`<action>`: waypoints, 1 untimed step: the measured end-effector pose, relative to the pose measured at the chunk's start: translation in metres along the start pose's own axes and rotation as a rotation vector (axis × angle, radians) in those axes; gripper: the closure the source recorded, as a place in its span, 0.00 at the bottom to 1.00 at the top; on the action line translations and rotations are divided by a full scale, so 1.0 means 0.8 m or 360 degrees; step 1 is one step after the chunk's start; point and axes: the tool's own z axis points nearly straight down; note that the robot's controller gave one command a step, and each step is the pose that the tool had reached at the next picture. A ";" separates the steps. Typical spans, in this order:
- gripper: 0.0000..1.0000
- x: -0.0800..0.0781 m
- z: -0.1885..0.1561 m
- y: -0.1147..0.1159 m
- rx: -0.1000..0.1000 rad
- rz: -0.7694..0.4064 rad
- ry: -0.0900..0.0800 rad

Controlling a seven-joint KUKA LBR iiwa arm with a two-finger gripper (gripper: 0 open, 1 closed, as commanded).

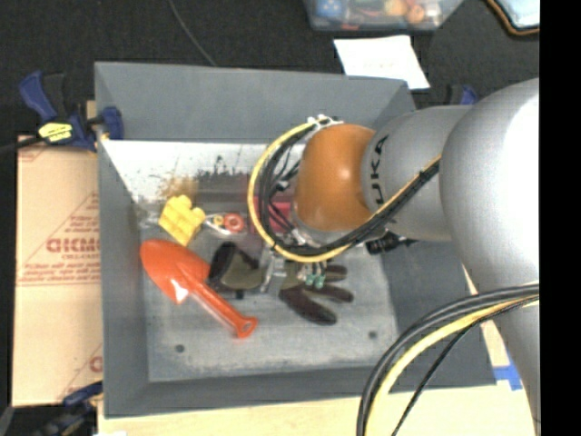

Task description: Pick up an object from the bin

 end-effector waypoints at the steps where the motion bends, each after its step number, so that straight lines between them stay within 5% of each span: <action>1: 1.00 0.003 -0.030 -0.001 0.0003 0.0000 0.0020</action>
Offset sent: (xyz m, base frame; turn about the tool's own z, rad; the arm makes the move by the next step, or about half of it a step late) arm -0.0019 -0.0003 0.0289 0.0002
